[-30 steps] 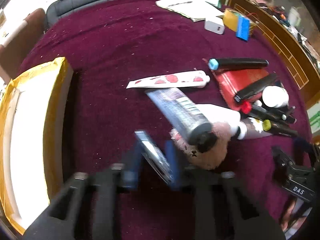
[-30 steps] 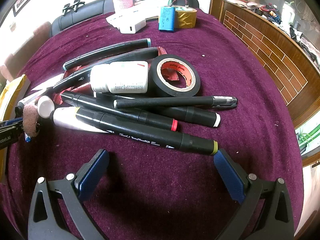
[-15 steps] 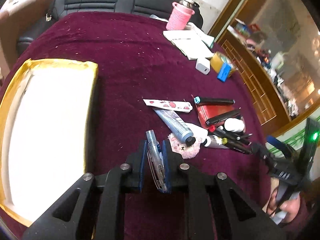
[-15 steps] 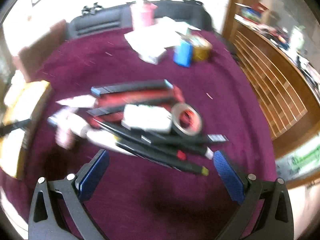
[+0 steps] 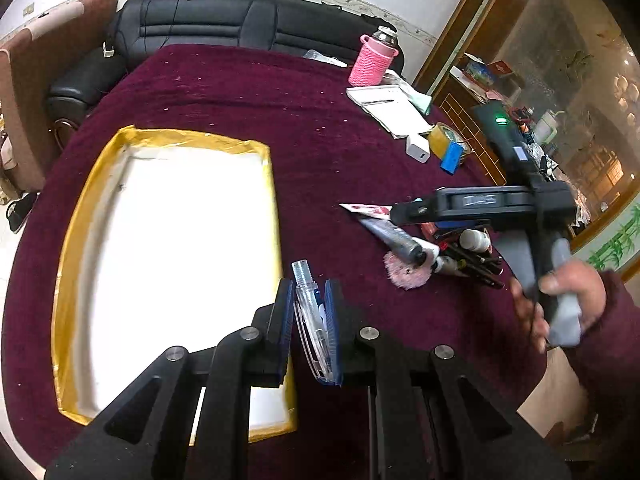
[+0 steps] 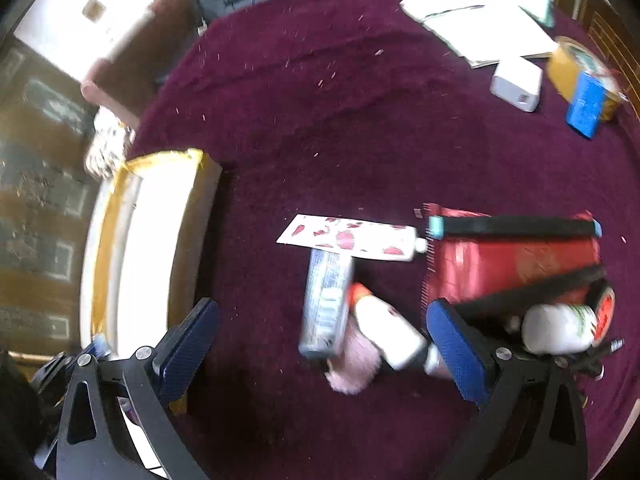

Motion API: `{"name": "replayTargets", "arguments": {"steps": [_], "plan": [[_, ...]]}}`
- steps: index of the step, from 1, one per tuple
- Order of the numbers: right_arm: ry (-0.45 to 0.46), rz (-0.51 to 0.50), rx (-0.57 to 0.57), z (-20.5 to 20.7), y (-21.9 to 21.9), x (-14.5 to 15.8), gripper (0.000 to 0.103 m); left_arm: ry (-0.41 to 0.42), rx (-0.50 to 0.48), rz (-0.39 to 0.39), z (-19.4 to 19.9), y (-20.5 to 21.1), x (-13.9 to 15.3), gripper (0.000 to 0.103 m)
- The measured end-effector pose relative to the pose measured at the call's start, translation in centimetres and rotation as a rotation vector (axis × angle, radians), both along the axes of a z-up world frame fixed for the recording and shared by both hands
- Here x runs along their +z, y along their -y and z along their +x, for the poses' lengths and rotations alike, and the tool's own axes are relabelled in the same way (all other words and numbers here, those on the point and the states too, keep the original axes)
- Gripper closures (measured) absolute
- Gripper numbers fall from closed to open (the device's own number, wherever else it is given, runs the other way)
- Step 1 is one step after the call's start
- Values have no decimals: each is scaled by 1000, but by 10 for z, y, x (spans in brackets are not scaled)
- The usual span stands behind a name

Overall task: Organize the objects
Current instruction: 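Carry the clear pen with the left tool toward the tray while the right tool grasps the grey tube, then lower the clear pen and grey tube into the tray and open both tools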

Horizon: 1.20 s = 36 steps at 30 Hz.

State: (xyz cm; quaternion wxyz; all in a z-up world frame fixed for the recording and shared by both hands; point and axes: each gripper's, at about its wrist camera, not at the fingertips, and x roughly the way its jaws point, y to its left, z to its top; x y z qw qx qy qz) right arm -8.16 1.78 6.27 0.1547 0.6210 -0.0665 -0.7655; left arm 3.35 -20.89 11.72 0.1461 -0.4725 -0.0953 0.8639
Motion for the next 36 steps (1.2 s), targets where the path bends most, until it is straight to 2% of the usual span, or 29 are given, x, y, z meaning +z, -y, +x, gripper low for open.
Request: {"name": "replayTargets", "arguments": {"steps": [3,7,8,9,10,11,16,22,26,31,36], "plan": [[17,114,39,-9,23,-15,18,8,12,9,-2,16,-4,90],[58,240,89,-15,44,-39,55,11,20,17,-4,31,-9,90],[54,278,90,-15,47,-42,63,10,18,21,-4,33,-9,90],[46,307,85,-14,48,-44,67,8,16,26,-4,36,-9,90],[41,303,74,-13,46,-43,74,5,15,30,-4,37,-9,90],[39,276,61,-11,44,-41,76,3,14,33,-5,39,-8,90],[27,192,15,4,35,-27,76,9,14,67,-14,53,-10,90],[-31,58,-19,16,37,9,76,5,0,67,-34,67,-8,90],[-58,-56,-6,17,64,27,76,13,1,50,-53,75,-14,90],[-86,-84,52,7,109,37,76,30,8,51,-74,85,-23,90],[-36,-100,101,-12,140,33,76,66,-16,49,-95,82,-39,90]]}}
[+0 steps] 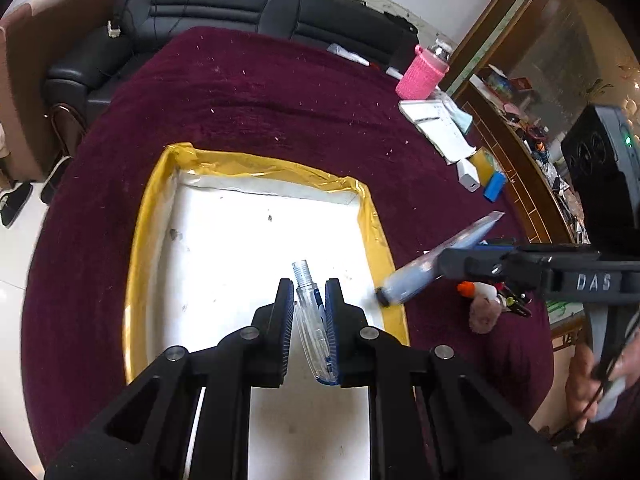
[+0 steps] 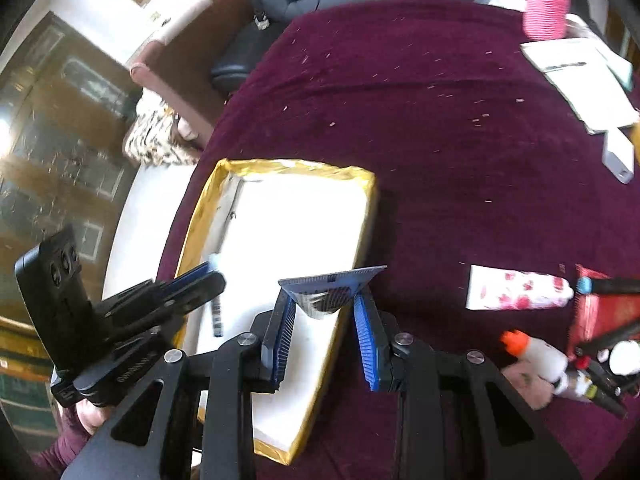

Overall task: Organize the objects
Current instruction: 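Lower the clear pen and grey tube into the tray and open both tools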

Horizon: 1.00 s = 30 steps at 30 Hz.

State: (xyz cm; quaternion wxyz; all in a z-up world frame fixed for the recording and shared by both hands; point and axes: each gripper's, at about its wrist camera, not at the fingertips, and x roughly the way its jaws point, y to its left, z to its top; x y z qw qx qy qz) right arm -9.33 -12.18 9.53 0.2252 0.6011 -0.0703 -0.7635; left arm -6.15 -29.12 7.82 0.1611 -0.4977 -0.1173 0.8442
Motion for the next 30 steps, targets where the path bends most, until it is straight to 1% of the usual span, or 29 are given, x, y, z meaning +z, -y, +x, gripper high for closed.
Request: {"name": "replayTargets", "arguments": {"steps": [4,6,13,15,17,19,20,22,24,25,26,30], "plan": [[64,15,2,-19,23,-27,76,40,-19,-11,-20,-8,-16,90],[80,33,-11,-29,31,-37,76,49,-20,-22,-28,-11,-22,90],[91,51,-54,-44,43,-43,76,68,-20,-51,-52,-22,-35,90],[102,64,-77,-46,42,-46,75,71,-11,-46,-57,-21,-39,89],[138,69,-96,-51,36,-57,71,84,-4,-36,-60,-20,-42,89],[154,39,-96,-49,34,-59,64,94,-5,-23,-62,-18,-45,87],[142,29,-87,-47,34,-57,59,104,-3,-9,-63,-16,-46,86],[110,39,-72,-43,38,-50,56,113,11,7,-63,-11,-46,81],[64,50,-65,-39,39,-38,49,108,25,20,-63,-5,-42,78],[53,43,-67,-40,36,-33,41,105,31,19,-62,-3,-39,76],[33,30,-78,-38,32,-27,38,99,37,14,-60,0,-35,75],[-29,2,-132,-42,15,-9,38,81,52,-12,-51,7,-23,74]]}}
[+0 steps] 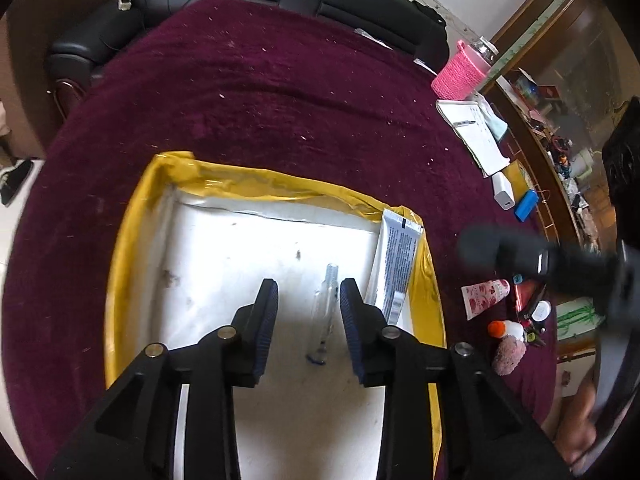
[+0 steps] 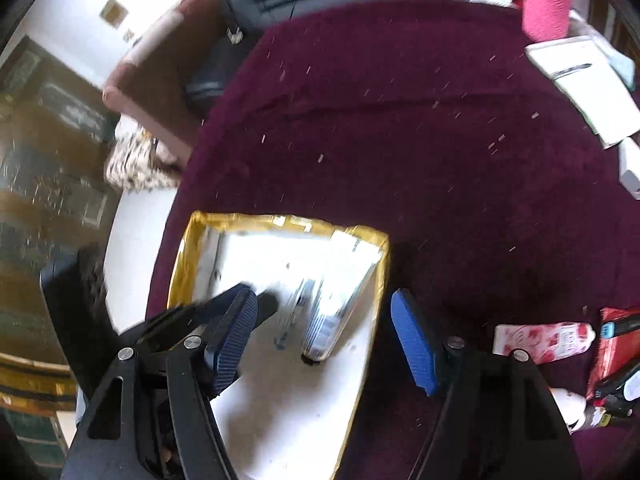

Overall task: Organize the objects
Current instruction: 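Lower the clear pen and grey tube into the tray and open both tools, then move both tools back over the pile of objects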

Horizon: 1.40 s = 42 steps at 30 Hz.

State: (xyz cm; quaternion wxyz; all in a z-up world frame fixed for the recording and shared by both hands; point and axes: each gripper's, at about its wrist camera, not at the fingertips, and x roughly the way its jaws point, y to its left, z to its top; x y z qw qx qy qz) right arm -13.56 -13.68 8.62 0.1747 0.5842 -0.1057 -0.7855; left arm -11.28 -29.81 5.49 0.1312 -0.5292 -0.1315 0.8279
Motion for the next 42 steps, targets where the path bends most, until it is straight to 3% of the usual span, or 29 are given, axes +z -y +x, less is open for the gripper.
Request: {"name": "replayTargets", "arguments": {"steps": [6,13,17,19,22,25,27,28,30,31,32,33,34,35,37,42], "plan": [[16,-143,-42,-20,-4,-2,38,-19,34,36,21,10,13,73],[118,-213,-39,-48,13,-39,38,13,53,82,41,17,11,73],[218,-249,-32,-42,17,-62,36,11,57,92,45,21,12,73],[213,-230,-29,-36,18,-60,36,0,52,92,46,19,16,73],[86,-178,-11,-26,10,-18,36,-18,38,94,47,12,24,73],[-155,21,13,3,-6,48,35,-44,10,100,52,-3,36,72],[-385,184,-36,40,-27,90,17,-56,-10,103,55,-16,43,62],[-476,250,-72,58,-39,101,1,-57,-18,105,56,-23,46,55],[-645,384,-182,97,-68,107,1,-52,-45,120,60,-39,50,53],[-638,431,-203,105,-80,97,1,-48,-60,126,61,-47,51,53],[-555,462,-201,104,-93,81,1,-44,-77,127,63,-55,51,53],[-381,427,-199,97,-116,55,1,-41,-94,117,66,-66,51,53],[-314,365,-213,95,-129,44,1,-38,-109,102,69,-76,50,53],[-232,225,-269,101,-159,26,1,-31,-125,90,71,-85,49,53],[-163,135,-358,112,-198,8,1,-2,-160,72,78,-108,44,53],[-94,93,-441,142,-268,-9,1,25,-223,27,90,-173,32,53]]}}
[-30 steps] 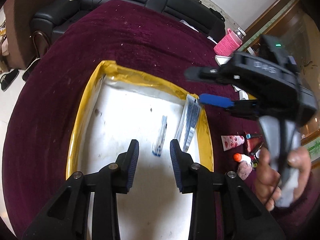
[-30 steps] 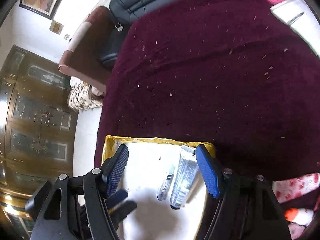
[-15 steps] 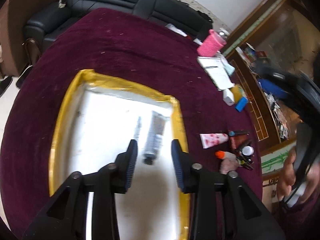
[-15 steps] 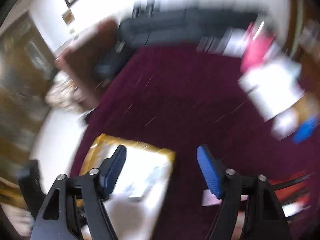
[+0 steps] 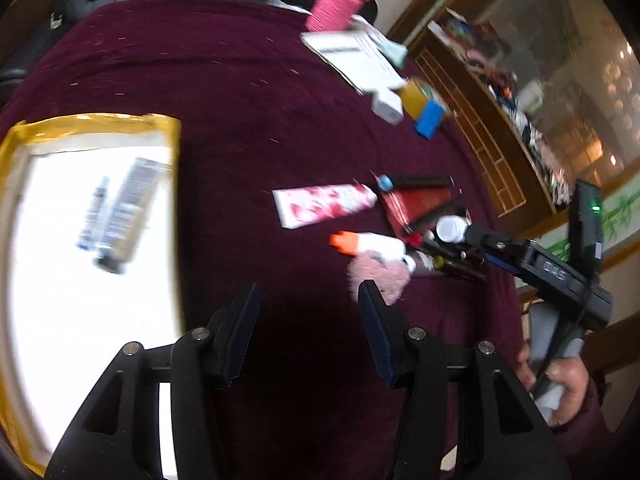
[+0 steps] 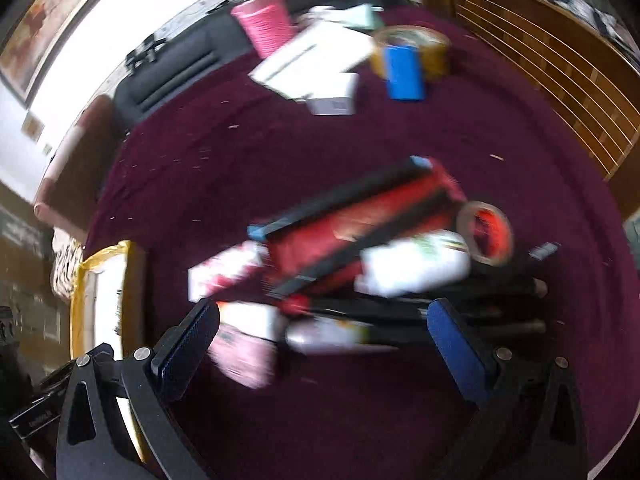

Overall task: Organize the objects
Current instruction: 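Move both tools back over the pile of objects, then grasp the pink fluffy bear with the left tool while the right tool grasps the orange-capped white bottle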

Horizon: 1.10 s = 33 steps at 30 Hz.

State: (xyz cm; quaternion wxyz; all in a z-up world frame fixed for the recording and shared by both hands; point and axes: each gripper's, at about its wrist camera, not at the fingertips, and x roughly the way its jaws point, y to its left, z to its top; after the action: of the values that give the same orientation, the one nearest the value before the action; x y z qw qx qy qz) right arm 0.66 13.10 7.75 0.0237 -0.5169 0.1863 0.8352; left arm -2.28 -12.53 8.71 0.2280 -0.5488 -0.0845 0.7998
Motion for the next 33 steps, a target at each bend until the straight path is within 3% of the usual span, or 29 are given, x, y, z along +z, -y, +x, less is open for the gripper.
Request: {"name": "replayTargets", "arguments": {"steps": [2,8,14,20,21,23,25,33], "plan": [[0,-1,-9,10,-21,0,1,-17,-23,-12,3,-24,-4,53],[20,-26,3,29,-59,-2,1,-73,-43,-147,4,-72,-27,53],[15,1,42,37,-80,1,1,-86,-32,-138,-1,-88,-41,53],[26,0,89,36,-84,-2,1,-156,-37,-212,-4,-118,-45,54],[26,2,95,35,-83,-3,1,-157,-30,-211,-3,-117,-46,54],[24,7,104,34,-81,-2,1,-133,5,-177,-5,-108,-46,75],[24,5,120,32,-77,-3,1,-98,29,-115,-7,-97,-45,82],[7,-10,259,16,-36,2,1,-108,114,-9,20,-44,-10,82]]}}
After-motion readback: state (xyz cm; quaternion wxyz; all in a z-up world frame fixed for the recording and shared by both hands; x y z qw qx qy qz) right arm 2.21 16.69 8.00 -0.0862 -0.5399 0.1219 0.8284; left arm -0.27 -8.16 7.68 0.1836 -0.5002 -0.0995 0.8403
